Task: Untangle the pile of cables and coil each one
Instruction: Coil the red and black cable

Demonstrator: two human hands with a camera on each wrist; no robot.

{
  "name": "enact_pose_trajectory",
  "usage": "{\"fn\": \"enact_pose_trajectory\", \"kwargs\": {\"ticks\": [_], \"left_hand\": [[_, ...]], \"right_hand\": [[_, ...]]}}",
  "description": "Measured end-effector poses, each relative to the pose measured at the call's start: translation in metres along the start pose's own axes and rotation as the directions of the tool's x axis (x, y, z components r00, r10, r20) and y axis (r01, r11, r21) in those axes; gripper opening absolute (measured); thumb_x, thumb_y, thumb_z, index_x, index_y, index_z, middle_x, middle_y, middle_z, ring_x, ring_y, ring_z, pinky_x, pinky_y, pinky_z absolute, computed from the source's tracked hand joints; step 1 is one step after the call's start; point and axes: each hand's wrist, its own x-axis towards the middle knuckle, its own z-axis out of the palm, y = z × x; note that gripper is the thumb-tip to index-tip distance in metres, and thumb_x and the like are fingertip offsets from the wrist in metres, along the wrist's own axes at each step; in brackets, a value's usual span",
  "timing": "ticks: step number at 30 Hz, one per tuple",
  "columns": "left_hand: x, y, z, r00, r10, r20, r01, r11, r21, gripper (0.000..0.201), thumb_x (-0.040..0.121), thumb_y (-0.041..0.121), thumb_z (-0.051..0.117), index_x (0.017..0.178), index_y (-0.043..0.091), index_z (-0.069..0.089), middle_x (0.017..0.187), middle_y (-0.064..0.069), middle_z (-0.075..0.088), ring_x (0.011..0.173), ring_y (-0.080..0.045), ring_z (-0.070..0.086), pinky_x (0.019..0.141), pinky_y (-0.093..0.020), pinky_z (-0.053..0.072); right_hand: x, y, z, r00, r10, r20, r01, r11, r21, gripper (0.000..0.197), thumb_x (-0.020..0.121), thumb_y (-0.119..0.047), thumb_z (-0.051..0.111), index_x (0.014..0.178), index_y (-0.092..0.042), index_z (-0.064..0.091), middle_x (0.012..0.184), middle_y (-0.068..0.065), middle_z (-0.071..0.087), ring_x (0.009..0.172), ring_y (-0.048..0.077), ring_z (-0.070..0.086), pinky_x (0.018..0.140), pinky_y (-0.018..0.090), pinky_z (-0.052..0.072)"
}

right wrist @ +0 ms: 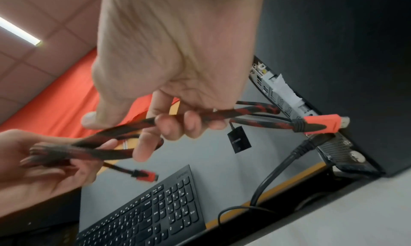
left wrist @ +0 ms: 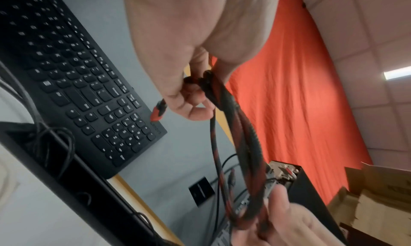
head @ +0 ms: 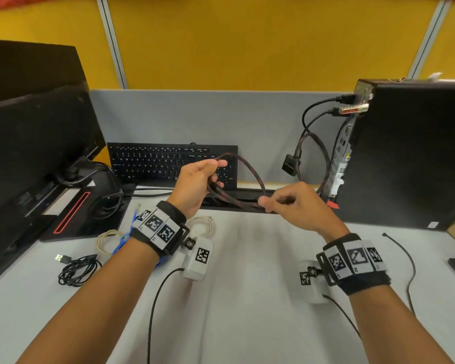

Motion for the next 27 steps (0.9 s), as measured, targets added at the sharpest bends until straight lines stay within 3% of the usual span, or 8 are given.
{"fn": "enact_pose_trajectory", "kwargs": {"ticks": [4, 9, 16, 18, 20, 22, 24, 27], "left_hand": [[-0.003, 0.000, 0.015, 0.997, 0.080, -0.002, -0.079, 0.995, 0.067, 0.031, 0.107, 0.013, 0.042, 0.112, -0.004, 0.068, 0.076, -0.001, 0.056, 0.065, -0.009, 0.051, 0.070, -0.027, 0.057], [-0.005, 0.000, 0.002, 0.991, 0.130, -0.035, -0.115, 0.953, 0.281, 0.030, 0.109, 0.013, 0.035, 0.108, -0.002, 0.061, 0.071, 0.000, 0.061, 0.057, -0.015, 0.061, 0.060, -0.033, 0.056], [-0.007, -0.009, 0.002, 0.990, 0.044, -0.132, -0.015, 0.977, 0.212, 0.030, 0.108, 0.015, 0.036, 0.093, 0.010, 0.062, 0.088, -0.006, 0.074, 0.057, -0.011, 0.064, 0.051, -0.025, 0.055], [-0.005, -0.011, 0.006, 0.981, 0.086, -0.176, -0.036, 0.963, 0.268, 0.029, 0.108, 0.015, 0.036, 0.092, 0.011, 0.060, 0.099, -0.014, 0.072, 0.063, -0.014, 0.066, 0.047, -0.027, 0.054], [-0.005, -0.012, 0.009, 0.974, 0.101, -0.203, -0.036, 0.953, 0.302, 0.026, 0.108, 0.016, 0.036, 0.093, 0.010, 0.058, 0.099, -0.013, 0.071, 0.062, -0.019, 0.067, 0.045, -0.032, 0.056], [-0.004, -0.014, 0.013, 0.962, 0.135, -0.237, -0.042, 0.932, 0.360, 0.025, 0.106, 0.014, 0.037, 0.093, 0.008, 0.057, 0.089, -0.008, 0.068, 0.049, -0.009, 0.063, 0.040, -0.028, 0.053], [-0.004, -0.014, 0.019, 0.960, 0.121, -0.253, -0.023, 0.933, 0.359, 0.023, 0.105, 0.012, 0.039, 0.093, 0.008, 0.058, 0.084, -0.007, 0.067, 0.051, -0.013, 0.068, 0.040, -0.028, 0.053], [0.000, -0.014, 0.028, 0.967, 0.051, -0.248, 0.033, 0.945, 0.326, 0.024, 0.103, 0.012, 0.043, 0.088, 0.010, 0.061, 0.086, -0.011, 0.066, 0.063, -0.028, 0.072, 0.042, -0.033, 0.056]], "right_hand": [[0.001, -0.007, 0.012, 0.990, -0.010, 0.142, 0.009, 1.000, 0.005, 0.032, 0.082, -0.049, 0.078, 0.083, -0.017, 0.073, 0.053, -0.006, 0.057, 0.048, 0.005, 0.046, 0.052, 0.017, 0.037], [-0.001, 0.000, 0.006, 0.994, -0.096, 0.044, 0.094, 0.995, 0.038, 0.014, 0.091, -0.040, 0.071, 0.086, -0.027, 0.077, 0.067, 0.008, 0.063, 0.056, 0.011, 0.044, 0.056, 0.023, 0.036], [-0.005, 0.000, -0.006, 0.995, -0.103, -0.010, 0.103, 0.995, -0.017, 0.054, 0.058, -0.072, 0.082, 0.063, -0.023, 0.060, 0.062, -0.007, 0.060, 0.062, 0.014, 0.055, 0.057, 0.030, 0.044], [-0.002, -0.005, -0.005, 0.972, -0.199, -0.128, 0.181, 0.973, -0.143, 0.041, 0.068, -0.066, 0.074, 0.061, -0.030, 0.056, 0.061, -0.010, 0.052, 0.067, 0.013, 0.048, 0.062, 0.030, 0.041], [0.000, -0.010, -0.005, 0.958, -0.236, -0.164, 0.190, 0.949, -0.253, 0.019, 0.078, -0.053, 0.073, 0.081, -0.035, 0.072, 0.081, -0.004, 0.054, 0.086, 0.017, 0.049, 0.079, 0.040, 0.043], [0.000, -0.015, -0.003, 0.965, -0.241, -0.101, 0.194, 0.921, -0.338, 0.032, 0.081, -0.040, 0.080, 0.113, -0.034, 0.076, 0.113, 0.003, 0.055, 0.113, 0.022, 0.048, 0.098, 0.044, 0.037], [0.002, -0.022, 0.005, 0.945, -0.321, -0.055, 0.276, 0.879, -0.389, 0.043, 0.080, -0.033, 0.084, 0.121, -0.032, 0.074, 0.138, 0.005, 0.049, 0.130, 0.020, 0.040, 0.107, 0.038, 0.030], [0.008, -0.031, 0.016, 0.894, -0.449, -0.010, 0.432, 0.866, -0.251, 0.023, 0.082, -0.022, 0.083, 0.105, -0.019, 0.079, 0.109, -0.005, 0.066, 0.099, 0.007, 0.056, 0.088, 0.024, 0.043]]}}
